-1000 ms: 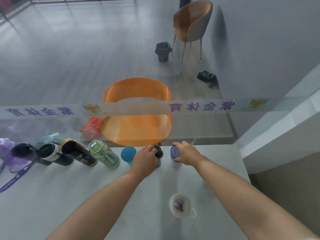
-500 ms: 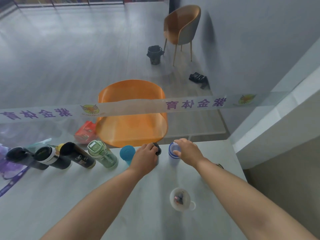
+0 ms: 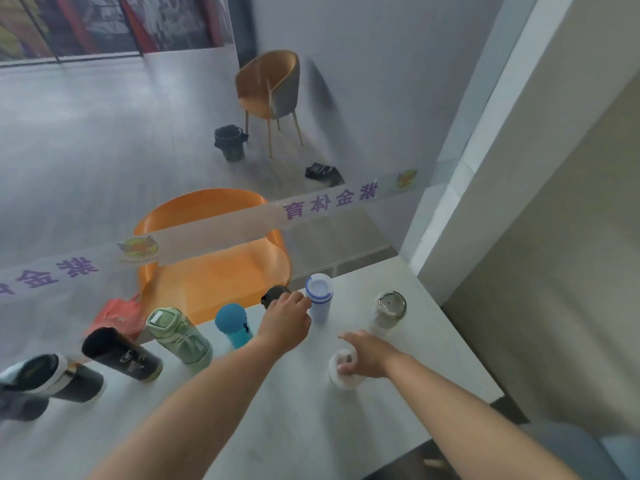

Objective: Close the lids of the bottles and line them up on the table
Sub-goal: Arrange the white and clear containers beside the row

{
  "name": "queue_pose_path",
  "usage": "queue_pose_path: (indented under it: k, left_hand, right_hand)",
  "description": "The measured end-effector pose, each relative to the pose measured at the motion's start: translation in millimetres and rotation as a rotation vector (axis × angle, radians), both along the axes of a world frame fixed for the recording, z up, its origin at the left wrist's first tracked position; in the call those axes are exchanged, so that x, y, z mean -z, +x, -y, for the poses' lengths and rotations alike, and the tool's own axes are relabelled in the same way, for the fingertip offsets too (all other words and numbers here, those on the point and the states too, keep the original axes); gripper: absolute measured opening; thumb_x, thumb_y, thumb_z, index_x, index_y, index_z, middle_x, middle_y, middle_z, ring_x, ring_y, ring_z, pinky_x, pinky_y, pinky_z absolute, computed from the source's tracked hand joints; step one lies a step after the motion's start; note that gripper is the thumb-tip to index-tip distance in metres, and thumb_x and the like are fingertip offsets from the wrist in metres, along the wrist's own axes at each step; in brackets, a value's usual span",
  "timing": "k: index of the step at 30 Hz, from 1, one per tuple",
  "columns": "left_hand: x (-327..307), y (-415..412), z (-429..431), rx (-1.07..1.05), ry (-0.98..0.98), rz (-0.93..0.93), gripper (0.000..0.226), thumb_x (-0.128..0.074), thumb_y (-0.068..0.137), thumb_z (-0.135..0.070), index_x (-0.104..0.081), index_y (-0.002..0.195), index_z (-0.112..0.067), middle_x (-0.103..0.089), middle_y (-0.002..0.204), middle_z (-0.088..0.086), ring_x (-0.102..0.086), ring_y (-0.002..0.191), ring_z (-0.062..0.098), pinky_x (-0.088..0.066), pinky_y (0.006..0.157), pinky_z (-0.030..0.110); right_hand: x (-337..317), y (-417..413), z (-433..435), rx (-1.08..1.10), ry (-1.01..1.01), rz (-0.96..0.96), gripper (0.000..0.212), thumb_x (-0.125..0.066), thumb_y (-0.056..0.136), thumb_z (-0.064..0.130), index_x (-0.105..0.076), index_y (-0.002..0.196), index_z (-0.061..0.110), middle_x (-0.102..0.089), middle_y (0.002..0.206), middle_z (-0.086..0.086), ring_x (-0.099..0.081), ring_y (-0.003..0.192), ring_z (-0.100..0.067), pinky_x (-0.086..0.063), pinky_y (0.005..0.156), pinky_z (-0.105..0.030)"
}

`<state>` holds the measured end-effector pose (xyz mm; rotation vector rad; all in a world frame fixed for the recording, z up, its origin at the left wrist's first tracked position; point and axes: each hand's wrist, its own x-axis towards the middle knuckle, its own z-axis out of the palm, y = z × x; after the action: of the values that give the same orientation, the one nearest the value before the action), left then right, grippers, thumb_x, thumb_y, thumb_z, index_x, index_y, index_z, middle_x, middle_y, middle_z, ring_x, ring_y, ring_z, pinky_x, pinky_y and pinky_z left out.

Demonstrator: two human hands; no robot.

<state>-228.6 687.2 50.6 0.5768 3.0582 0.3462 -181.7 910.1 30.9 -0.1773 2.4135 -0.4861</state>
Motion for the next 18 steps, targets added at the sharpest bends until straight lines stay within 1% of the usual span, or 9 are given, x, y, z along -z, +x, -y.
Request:
queue_pose_path:
  k: [3, 6, 8, 10, 12, 14, 16, 18]
  left_hand:
    - [3, 12, -3, 0.018, 0.012, -0.001, 0.028, -0.047, 0.092, -0.021, -0.061, 0.116, -0.017, -0.059, 0.117, 0.002, -0.052, 0.104, 0.027, -0.043, 0.084, 0.038]
    - [9, 20, -4, 0.037, 0.009, 0.012, 0.028, -0.046, 0.093, -0.022, -0.060, 0.117, -0.019, -0.059, 0.118, 0.000, -0.052, 0.102, 0.024, -0.044, 0.085, 0.036]
    - [12, 23, -3, 0.042, 0.002, 0.013, 0.029, -0.046, 0.093, -0.023, -0.059, 0.119, -0.020, -0.058, 0.120, -0.001, -0.051, 0.104, 0.023, -0.044, 0.087, 0.035]
    - [15, 21, -3, 0.044, -0.005, 0.013, 0.029, -0.046, 0.093, -0.023, -0.059, 0.120, -0.020, -0.057, 0.120, -0.001, -0.051, 0.105, 0.022, -0.044, 0.088, 0.034]
    - [14, 15, -5, 0.033, -0.004, 0.007, 0.029, -0.046, 0.093, -0.023, -0.059, 0.120, -0.019, -0.058, 0.120, -0.002, -0.051, 0.104, 0.022, -0.044, 0.087, 0.034]
    - [11, 5, -10, 0.007, 0.014, -0.006, 0.029, -0.047, 0.092, -0.020, -0.060, 0.118, -0.018, -0.059, 0.119, -0.001, -0.052, 0.105, 0.023, -0.044, 0.086, 0.036]
    - [6, -6, -17, -0.012, 0.019, -0.014, 0.028, -0.048, 0.090, -0.018, -0.061, 0.115, -0.017, -0.060, 0.118, 0.000, -0.052, 0.106, 0.025, -0.044, 0.086, 0.036]
    - [2, -20, -25, -0.031, 0.007, -0.029, 0.024, -0.048, 0.090, -0.018, -0.061, 0.110, -0.017, -0.060, 0.114, 0.001, -0.053, 0.105, 0.026, -0.044, 0.084, 0.036]
  right_hand:
    - [20, 23, 6, -0.018, 0.029, -0.008, 0.092, -0.070, 0.070, 0.052, -0.025, 0.149, 0.039, -0.044, 0.140, -0.003, -0.048, 0.129, -0.031, -0.044, 0.105, -0.040]
    - [34, 34, 11, -0.106, 0.127, -0.075, 0.097, -0.076, 0.071, 0.044, -0.021, 0.151, 0.039, -0.042, 0.137, -0.005, -0.051, 0.120, -0.035, -0.047, 0.098, -0.043]
    - [39, 37, 14, -0.158, 0.182, -0.152, 0.088, -0.073, 0.077, 0.035, -0.024, 0.150, 0.036, -0.041, 0.135, -0.008, -0.053, 0.116, -0.036, -0.048, 0.095, -0.043]
    - [41, 36, 16, -0.154, 0.166, -0.196, 0.074, -0.066, 0.081, 0.027, -0.031, 0.145, 0.034, -0.042, 0.131, -0.010, -0.053, 0.112, -0.036, -0.048, 0.093, -0.041]
    - [39, 29, 15, -0.137, 0.127, -0.215, 0.061, -0.058, 0.085, 0.025, -0.037, 0.142, 0.031, -0.044, 0.128, -0.012, -0.054, 0.111, -0.038, -0.048, 0.092, -0.040]
    - [33, 13, 10, -0.133, 0.115, -0.246, 0.053, -0.054, 0.087, 0.026, -0.040, 0.139, 0.030, -0.045, 0.126, -0.012, -0.055, 0.110, -0.038, -0.048, 0.089, -0.039]
    - [23, -12, 4, -0.131, 0.115, -0.261, 0.052, -0.059, 0.085, 0.028, -0.042, 0.134, 0.028, -0.046, 0.124, -0.012, -0.056, 0.107, -0.037, -0.048, 0.086, -0.038]
    - [11, -41, -4, -0.143, 0.116, -0.258, 0.055, -0.065, 0.082, 0.029, -0.043, 0.133, 0.027, -0.044, 0.125, -0.012, -0.056, 0.106, -0.037, -0.049, 0.085, -0.038]
